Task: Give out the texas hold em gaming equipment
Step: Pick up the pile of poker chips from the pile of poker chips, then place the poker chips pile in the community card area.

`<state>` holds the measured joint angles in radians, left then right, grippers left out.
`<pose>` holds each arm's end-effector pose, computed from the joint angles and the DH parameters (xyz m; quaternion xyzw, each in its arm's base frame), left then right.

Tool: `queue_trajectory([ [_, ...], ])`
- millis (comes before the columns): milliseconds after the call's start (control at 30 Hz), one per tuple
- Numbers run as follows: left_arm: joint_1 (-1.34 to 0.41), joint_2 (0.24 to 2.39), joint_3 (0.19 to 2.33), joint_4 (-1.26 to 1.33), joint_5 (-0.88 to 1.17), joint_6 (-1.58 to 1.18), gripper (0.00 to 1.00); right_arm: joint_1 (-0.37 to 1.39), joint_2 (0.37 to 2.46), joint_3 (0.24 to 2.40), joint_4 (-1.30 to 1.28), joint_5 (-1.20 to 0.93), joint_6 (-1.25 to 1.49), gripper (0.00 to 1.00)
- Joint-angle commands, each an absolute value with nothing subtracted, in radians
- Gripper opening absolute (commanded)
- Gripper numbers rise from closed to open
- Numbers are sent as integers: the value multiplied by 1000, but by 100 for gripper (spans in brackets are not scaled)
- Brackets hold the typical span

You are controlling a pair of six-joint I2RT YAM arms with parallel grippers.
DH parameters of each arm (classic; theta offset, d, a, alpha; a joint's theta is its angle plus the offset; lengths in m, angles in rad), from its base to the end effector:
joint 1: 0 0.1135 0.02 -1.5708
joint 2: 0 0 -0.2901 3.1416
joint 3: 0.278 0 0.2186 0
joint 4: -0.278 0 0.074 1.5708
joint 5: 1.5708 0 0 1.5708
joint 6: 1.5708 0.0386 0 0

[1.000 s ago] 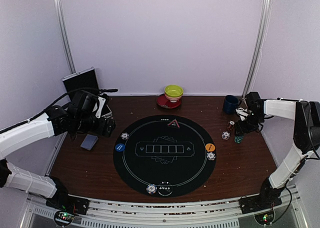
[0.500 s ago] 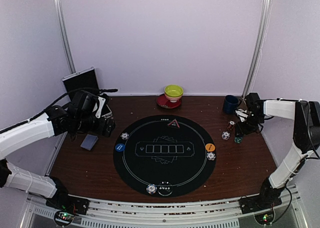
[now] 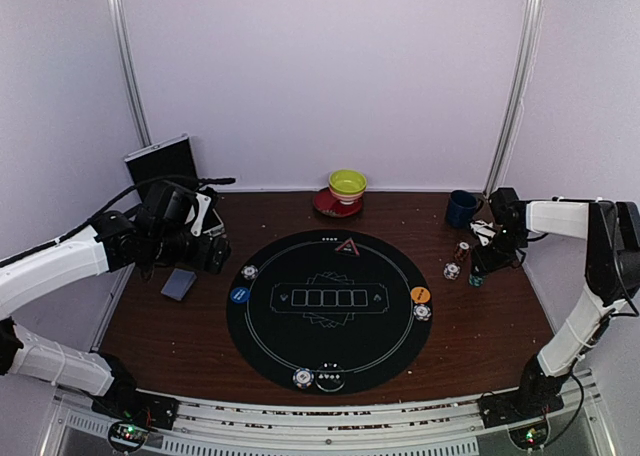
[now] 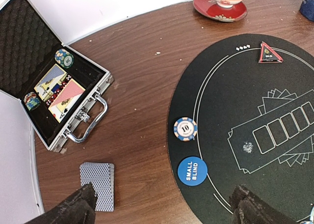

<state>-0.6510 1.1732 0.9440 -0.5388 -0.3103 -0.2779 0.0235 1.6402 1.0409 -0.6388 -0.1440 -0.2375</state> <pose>0.1708 -0.1153 0.3147 0.1094 0.9049 -0.0457 0.4088 0.2840 0.0122 0.2278 -0.1398 0.9737 0.0529 0.1718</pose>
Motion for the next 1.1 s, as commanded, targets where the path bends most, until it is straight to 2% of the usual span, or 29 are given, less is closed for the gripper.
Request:
queue_trajectory([
  [0,-652,1178,940,-493,-319,-264,98,21,1641,1031,-640,-145,-238,40],
  [367,-652,1180,939,-494,-321,-264,98,21,1590,1032,-628,-135,-232,33],
  [667,-650,1178,940,-494,-328,-264,98,51,1527,1039,-626,-138,-228,32],
  [833,-643,1187,939,-492,-329,-265,98,157,1496,1067,-629,-129,-218,32],
  [1067,-609,1201,939,-504,-304,-273,98,459,1586,1253,-685,-89,-208,33],
])
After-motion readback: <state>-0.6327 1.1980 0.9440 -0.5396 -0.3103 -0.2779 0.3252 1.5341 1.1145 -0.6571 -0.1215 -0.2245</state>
